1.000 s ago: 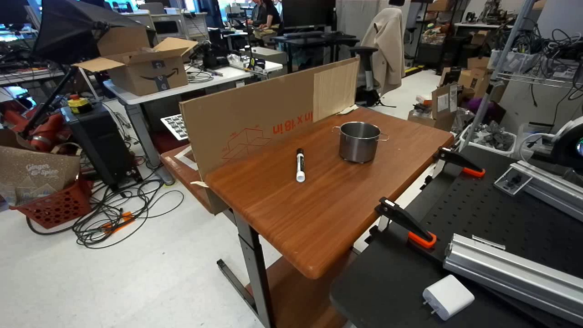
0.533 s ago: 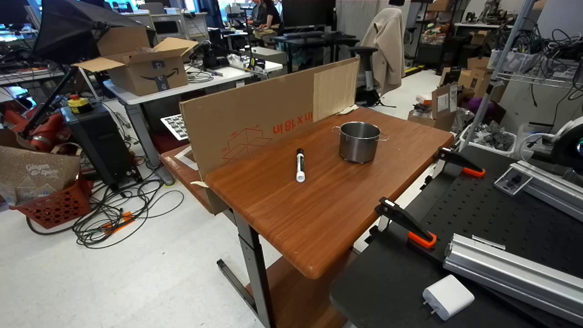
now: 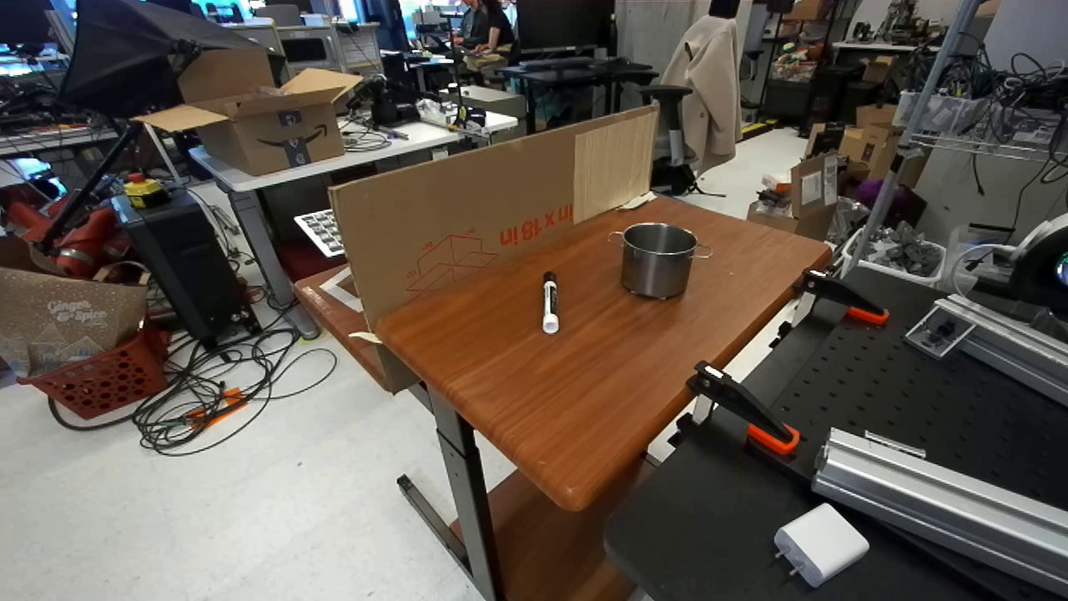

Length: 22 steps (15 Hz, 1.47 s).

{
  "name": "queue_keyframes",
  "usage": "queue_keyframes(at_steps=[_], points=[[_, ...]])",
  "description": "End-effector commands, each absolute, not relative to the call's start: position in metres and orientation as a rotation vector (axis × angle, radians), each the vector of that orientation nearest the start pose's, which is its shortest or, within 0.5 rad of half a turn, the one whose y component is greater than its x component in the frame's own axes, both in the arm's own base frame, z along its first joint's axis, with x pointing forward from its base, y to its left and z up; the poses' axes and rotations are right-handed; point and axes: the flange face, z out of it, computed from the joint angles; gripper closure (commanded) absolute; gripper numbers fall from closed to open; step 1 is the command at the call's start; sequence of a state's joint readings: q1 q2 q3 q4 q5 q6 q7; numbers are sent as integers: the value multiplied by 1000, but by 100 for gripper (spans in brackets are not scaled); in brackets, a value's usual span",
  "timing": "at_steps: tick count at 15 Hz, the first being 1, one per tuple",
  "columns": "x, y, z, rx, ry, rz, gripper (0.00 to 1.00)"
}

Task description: Put the marker in the pot

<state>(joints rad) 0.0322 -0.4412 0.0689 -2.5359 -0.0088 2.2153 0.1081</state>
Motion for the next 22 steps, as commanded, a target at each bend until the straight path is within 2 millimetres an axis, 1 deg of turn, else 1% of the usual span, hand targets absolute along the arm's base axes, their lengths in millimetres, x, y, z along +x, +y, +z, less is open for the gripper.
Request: queue_keyframes(at_steps=[1,4,6,10,14,18,22], points=[[421,65,421,-3122,144,-159,0],[427,88,406,-3064,281,-114,0],[435,100,393,-3001,417,-104,0],[460,114,367,-2873,669,-126,0],[489,129,340,-2810,833,-149,0],[517,136,311,-2771,961,-144,0],[537,132,282,-2755,1067,-104,0]])
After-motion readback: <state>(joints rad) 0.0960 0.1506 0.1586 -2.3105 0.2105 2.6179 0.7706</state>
